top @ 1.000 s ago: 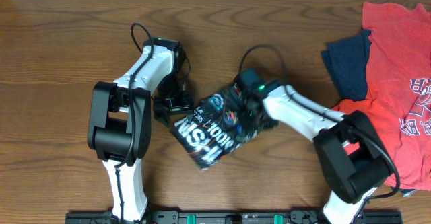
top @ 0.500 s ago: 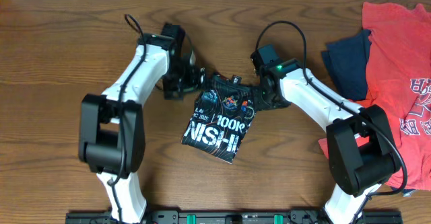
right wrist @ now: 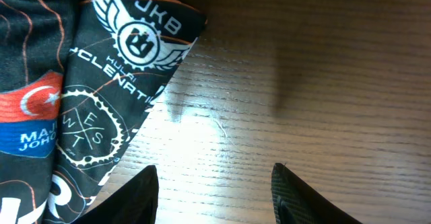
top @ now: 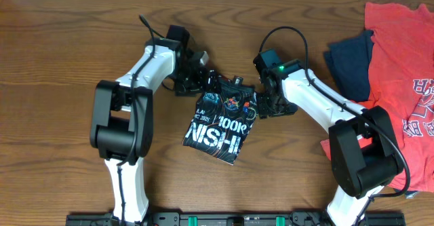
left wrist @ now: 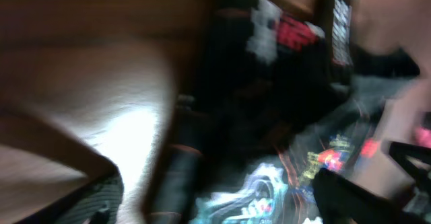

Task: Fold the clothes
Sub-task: 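Drag the folded jersey leftward with the left gripper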

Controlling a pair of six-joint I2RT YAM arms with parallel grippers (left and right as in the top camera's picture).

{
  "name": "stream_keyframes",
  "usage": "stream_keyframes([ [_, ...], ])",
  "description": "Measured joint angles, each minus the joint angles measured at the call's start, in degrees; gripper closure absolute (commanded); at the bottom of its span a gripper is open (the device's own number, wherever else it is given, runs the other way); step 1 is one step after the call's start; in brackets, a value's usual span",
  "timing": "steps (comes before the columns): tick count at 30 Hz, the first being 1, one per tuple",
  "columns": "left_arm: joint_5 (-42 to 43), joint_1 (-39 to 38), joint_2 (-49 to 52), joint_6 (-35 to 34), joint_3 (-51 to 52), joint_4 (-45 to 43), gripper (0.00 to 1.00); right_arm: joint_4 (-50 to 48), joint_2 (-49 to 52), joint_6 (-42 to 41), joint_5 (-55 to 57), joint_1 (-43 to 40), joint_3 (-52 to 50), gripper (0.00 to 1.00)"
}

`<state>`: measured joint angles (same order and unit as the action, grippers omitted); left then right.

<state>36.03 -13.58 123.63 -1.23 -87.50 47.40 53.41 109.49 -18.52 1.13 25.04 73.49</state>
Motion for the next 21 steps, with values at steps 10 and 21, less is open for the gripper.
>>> stream_keyframes([
  [10,4.94,-5.97,3.39,2.29,0.44,-3.1,0.94,0.11,0.0,-0.02,0.0,0.0,0.02,0.48],
  [21,0.61,5.46,2.05,-0.48,0.04,-3.78,0.94,0.46,0.0,0.0,0.7,-0.04,0.02,0.47],
])
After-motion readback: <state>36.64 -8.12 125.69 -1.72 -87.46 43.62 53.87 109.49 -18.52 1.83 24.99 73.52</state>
